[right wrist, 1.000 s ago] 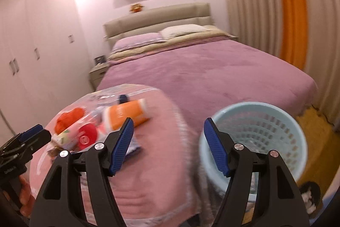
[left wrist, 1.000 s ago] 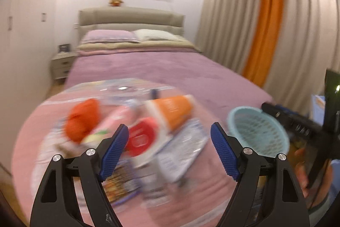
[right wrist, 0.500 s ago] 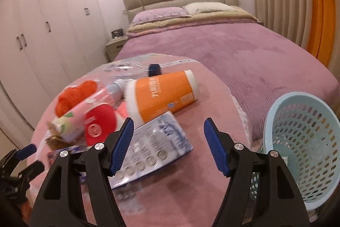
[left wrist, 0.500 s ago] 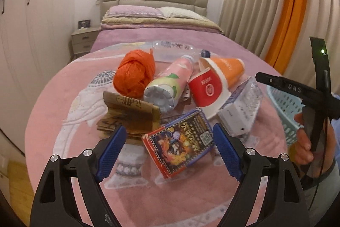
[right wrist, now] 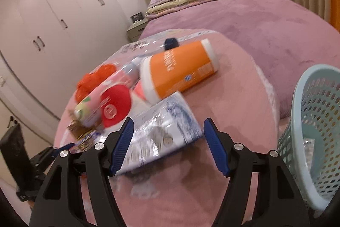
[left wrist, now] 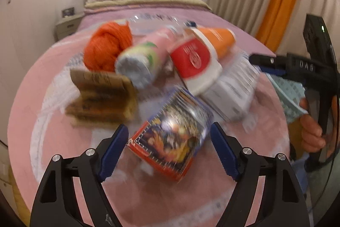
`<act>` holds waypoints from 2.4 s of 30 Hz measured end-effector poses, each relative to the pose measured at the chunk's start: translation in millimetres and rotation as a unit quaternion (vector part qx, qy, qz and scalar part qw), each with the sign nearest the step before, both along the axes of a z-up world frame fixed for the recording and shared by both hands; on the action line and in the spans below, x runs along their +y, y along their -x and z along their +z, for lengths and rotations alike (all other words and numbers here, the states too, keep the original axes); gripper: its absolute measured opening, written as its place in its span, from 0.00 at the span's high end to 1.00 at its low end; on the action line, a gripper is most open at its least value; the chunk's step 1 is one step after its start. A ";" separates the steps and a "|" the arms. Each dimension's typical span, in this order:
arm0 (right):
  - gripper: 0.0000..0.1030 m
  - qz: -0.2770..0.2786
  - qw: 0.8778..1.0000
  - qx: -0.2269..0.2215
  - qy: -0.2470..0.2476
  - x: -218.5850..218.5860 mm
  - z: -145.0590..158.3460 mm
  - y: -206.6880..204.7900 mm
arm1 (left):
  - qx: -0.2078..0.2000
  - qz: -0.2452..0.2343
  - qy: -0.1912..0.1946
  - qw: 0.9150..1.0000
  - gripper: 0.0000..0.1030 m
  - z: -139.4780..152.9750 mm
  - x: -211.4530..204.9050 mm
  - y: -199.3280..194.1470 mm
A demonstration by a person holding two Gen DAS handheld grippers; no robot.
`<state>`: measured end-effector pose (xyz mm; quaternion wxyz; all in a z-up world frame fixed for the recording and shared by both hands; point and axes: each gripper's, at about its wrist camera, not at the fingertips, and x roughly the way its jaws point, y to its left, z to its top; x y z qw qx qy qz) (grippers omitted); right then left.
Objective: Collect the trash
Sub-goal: 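Move both tools back from the basket to the trash pile, then grasp the colorful card box with the left tool while the right tool grasps the white milk box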
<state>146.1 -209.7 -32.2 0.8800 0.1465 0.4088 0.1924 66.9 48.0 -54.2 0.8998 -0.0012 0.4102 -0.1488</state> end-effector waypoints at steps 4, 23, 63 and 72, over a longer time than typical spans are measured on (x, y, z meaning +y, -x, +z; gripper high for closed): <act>0.37 0.021 1.000 0.002 0.000 4.6 1.6 22.3 | 0.017 -0.031 -0.003 0.999 0.25 -1.9 -7.3 18.9; 0.37 0.012 1.000 0.007 0.022 7.7 -6.9 -23.3 | 0.021 0.041 -0.061 0.997 0.37 -11.2 -19.4 -2.4; 0.24 0.276 0.938 -0.057 0.202 128.4 -21.7 32.8 | 0.000 0.127 -0.023 0.992 0.43 -6.3 8.1 24.0; 0.45 0.219 0.959 -0.048 0.171 102.6 -21.4 48.0 | -0.017 0.121 -0.032 0.992 0.43 0.8 -4.0 29.0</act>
